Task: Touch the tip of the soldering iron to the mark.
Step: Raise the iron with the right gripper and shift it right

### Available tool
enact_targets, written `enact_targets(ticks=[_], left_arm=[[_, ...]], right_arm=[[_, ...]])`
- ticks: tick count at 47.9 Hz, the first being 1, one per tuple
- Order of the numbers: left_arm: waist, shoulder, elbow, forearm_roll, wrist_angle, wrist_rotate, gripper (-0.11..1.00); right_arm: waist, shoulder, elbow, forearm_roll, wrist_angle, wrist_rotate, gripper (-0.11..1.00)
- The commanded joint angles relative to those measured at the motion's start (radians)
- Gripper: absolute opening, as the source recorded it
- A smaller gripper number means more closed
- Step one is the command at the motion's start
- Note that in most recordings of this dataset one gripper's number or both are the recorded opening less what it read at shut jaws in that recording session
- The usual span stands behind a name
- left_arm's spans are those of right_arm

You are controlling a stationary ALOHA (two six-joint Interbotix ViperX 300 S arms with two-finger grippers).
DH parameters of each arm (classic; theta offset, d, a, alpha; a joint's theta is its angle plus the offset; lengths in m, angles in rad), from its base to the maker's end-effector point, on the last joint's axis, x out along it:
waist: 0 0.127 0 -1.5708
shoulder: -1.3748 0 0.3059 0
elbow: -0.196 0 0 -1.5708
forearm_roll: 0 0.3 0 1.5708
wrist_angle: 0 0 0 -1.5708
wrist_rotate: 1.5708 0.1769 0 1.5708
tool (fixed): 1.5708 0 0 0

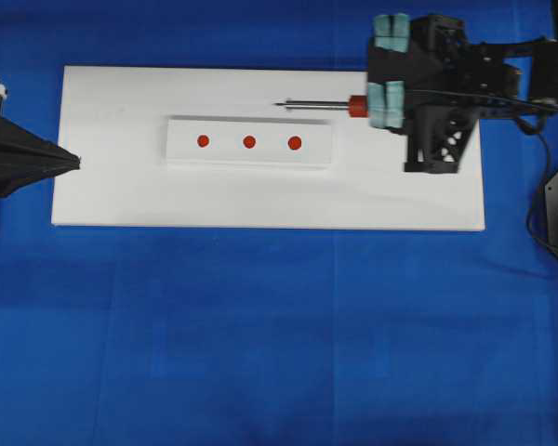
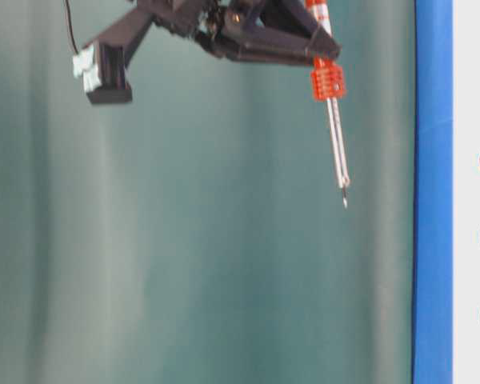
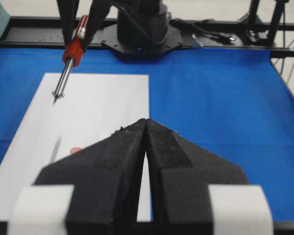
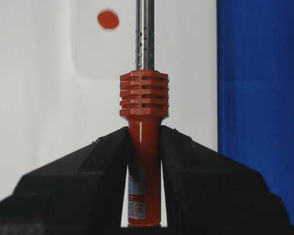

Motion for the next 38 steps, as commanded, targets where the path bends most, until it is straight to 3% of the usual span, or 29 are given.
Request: enact_targets(ticks=[1,38], left_arm=[[0.0,0.003,-0.012,0.002,-0.008,0.0,0.0],[-0.002,0.003,-0.012,0.0,-0.005,0.0,0.0]], right_arm=[[-0.002,-0.048,0.006,-0.003,0.011,0.003,0.06],[-0.002,-0.064,0.017,-0.002,0.035,0.003,0.06]])
